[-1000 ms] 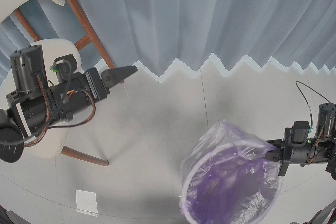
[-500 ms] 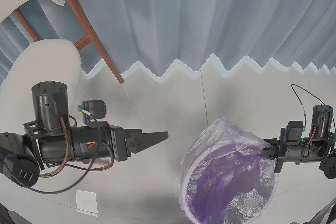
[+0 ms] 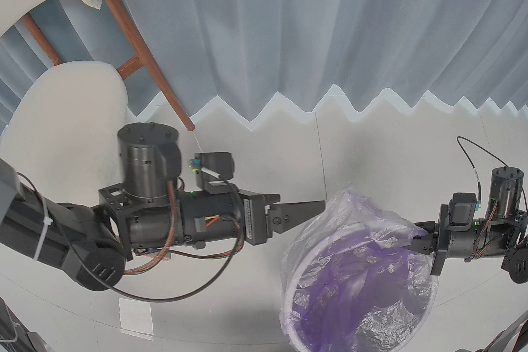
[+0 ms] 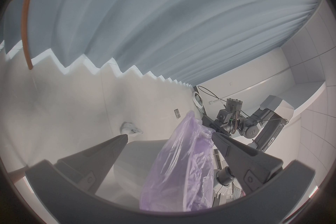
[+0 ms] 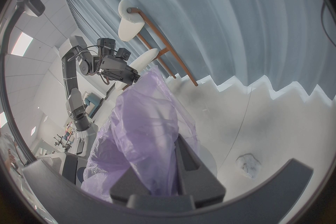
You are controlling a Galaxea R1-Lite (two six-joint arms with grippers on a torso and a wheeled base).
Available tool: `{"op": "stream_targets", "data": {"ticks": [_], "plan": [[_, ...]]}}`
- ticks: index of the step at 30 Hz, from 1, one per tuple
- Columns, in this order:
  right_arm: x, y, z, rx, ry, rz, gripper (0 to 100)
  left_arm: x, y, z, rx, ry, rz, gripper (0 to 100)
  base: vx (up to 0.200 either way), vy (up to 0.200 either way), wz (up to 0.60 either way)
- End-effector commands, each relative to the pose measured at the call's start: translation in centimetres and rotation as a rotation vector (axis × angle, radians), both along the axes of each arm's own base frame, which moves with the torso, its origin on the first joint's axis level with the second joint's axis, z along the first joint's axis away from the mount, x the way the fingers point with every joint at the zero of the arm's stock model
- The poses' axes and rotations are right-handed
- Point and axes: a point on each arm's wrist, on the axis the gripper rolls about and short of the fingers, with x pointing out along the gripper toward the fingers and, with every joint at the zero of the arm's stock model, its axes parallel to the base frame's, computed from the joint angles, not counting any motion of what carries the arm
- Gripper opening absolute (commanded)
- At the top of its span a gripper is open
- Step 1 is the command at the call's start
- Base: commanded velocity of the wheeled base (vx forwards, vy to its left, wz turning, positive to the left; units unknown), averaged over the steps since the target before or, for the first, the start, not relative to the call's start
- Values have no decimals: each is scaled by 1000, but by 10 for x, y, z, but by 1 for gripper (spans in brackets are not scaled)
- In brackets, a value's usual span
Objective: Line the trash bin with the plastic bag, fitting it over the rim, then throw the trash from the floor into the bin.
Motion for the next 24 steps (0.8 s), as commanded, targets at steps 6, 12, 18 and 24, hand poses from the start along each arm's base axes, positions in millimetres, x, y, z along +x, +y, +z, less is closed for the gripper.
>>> {"op": "stream_targets", "data": {"ticks": [6, 12, 18, 24], "plan": [[-1, 0, 1, 1, -6, 0, 0, 12, -35, -21, 7, 25, -53, 100, 0, 0, 0], [0, 0, 1, 1, -8, 1, 0, 13, -41, -27, 7, 54, -51, 0, 0, 0, 0], [-2, 0, 3, 3, -15, 0, 0, 27, -45, -19, -50, 93, 20, 0, 0, 0, 0], [-1, 0, 5, 7, -25, 0, 0, 34, -50, -29, -51, 141, 68, 0, 0, 0, 0]]}}
